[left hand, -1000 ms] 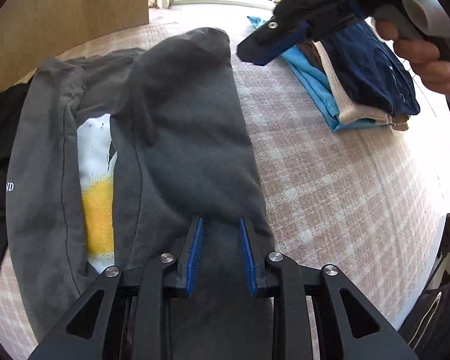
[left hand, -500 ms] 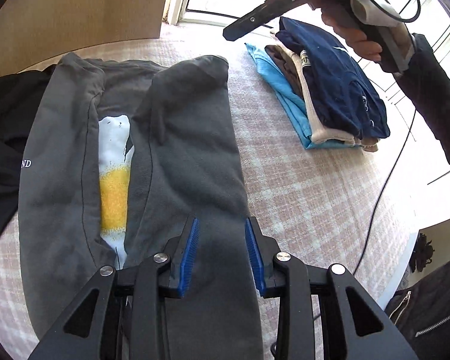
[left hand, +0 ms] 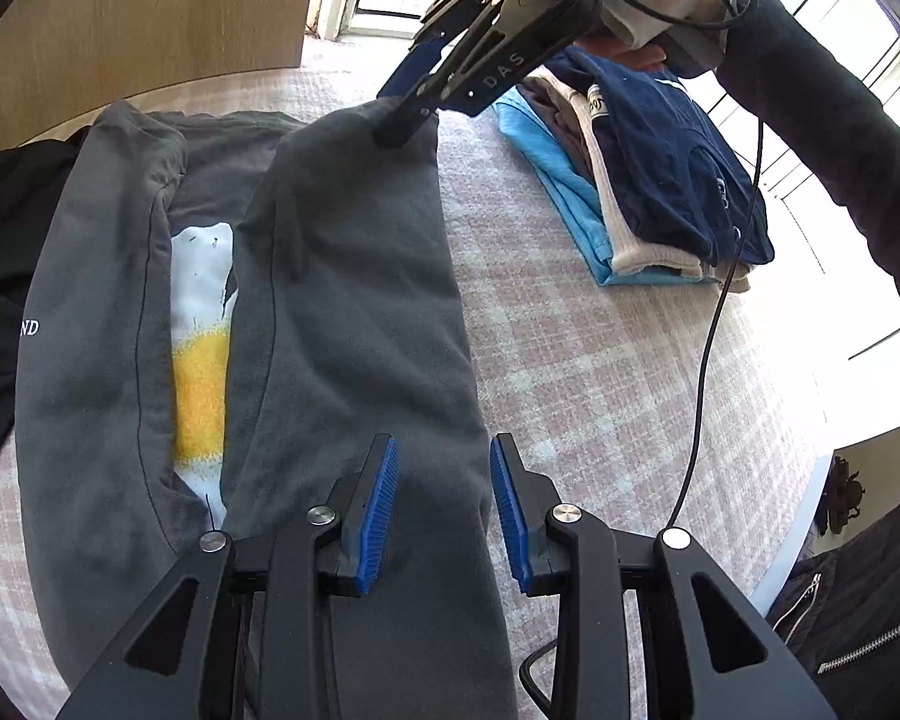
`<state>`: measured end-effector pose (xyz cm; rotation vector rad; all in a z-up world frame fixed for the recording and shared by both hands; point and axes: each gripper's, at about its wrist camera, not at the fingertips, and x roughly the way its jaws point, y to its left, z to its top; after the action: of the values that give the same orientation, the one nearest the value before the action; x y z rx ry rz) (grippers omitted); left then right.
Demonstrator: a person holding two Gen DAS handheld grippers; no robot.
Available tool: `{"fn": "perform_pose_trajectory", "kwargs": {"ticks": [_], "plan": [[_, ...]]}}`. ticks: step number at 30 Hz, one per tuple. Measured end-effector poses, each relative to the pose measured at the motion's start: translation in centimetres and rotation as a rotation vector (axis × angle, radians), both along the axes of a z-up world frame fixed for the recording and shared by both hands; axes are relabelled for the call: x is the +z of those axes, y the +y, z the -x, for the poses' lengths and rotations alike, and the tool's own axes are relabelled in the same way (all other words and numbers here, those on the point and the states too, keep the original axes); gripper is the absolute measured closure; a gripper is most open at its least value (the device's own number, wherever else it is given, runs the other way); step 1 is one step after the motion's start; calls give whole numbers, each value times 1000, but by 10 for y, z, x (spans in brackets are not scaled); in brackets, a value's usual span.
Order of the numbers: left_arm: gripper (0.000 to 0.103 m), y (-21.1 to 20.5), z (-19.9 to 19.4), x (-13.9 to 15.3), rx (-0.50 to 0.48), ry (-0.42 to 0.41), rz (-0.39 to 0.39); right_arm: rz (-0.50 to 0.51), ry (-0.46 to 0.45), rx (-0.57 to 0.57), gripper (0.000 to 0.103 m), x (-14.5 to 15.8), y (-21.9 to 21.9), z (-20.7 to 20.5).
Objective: Fold clothes
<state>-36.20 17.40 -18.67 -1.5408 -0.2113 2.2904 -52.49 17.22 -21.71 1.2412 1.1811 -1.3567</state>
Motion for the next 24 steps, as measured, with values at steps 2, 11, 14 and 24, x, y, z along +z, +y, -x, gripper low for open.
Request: {"fn": "perform_pose_trajectory", "kwargs": {"ticks": [2,11,14,24], "plan": [[71,2,12,-6,-8,-2,1,-28,-41,4,83,-7,1,3],[63,20,20,-24,-103,-42,-49,11,-111,-6,99,23,16,25],[64,19,22,-28,-100,-64,-65,-151,-13,-31,95,-11,12,29],[64,-2,-5,-4,-46,-44,-71,14,-18,-11,61,44,26,21]]}}
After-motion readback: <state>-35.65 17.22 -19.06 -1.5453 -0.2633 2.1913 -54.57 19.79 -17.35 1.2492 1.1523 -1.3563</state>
